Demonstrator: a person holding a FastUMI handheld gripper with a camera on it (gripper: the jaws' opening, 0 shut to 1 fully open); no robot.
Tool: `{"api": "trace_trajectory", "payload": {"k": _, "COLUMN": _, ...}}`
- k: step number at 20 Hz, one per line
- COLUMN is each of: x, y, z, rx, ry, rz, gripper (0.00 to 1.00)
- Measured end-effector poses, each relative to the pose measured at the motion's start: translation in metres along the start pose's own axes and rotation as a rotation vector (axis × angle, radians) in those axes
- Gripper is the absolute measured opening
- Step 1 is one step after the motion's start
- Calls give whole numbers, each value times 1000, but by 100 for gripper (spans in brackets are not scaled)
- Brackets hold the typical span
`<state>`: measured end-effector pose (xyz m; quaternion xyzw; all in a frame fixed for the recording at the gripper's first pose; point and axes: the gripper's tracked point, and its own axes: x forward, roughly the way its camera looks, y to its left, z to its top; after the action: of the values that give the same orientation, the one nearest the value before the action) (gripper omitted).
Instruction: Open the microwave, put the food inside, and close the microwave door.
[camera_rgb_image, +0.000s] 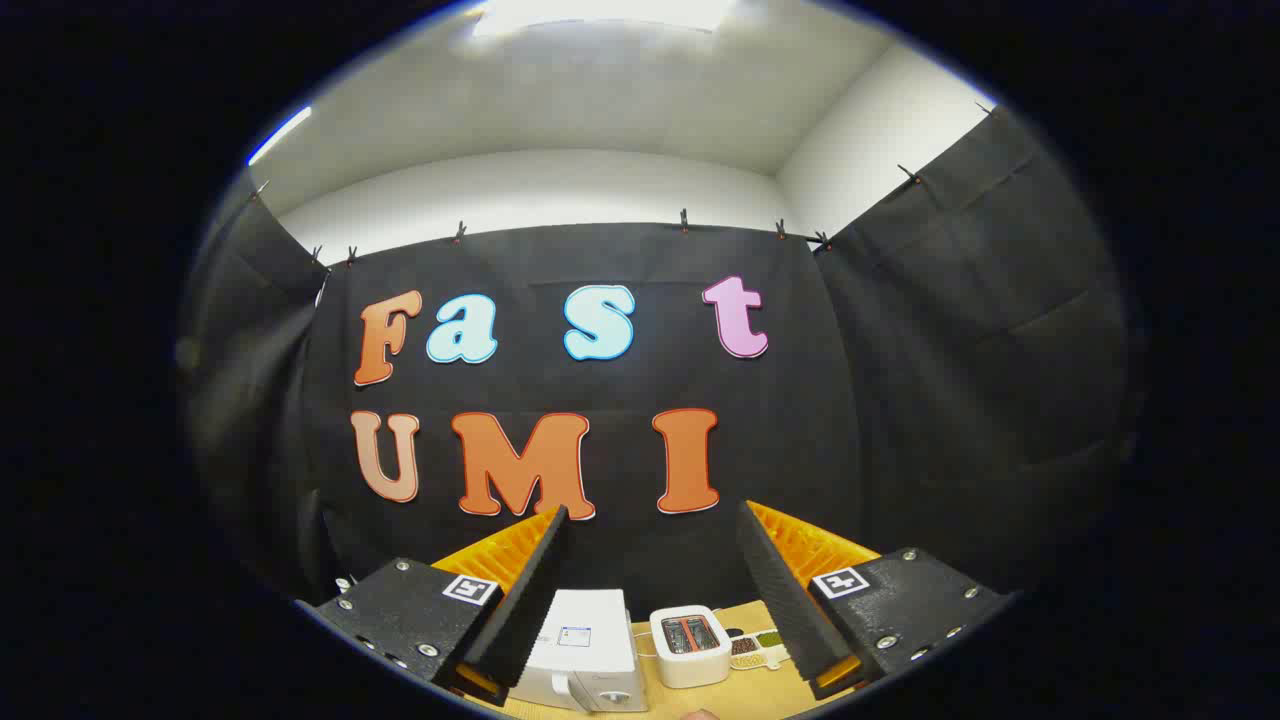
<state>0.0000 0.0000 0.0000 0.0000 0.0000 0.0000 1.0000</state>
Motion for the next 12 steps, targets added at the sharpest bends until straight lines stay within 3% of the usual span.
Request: {"api": "trace_trajectory", "payload": {"k": 12, "x": 5, "y": 23, "z": 13, "rx": 30, "ry": -25, "rz": 10, "gripper": 98}}
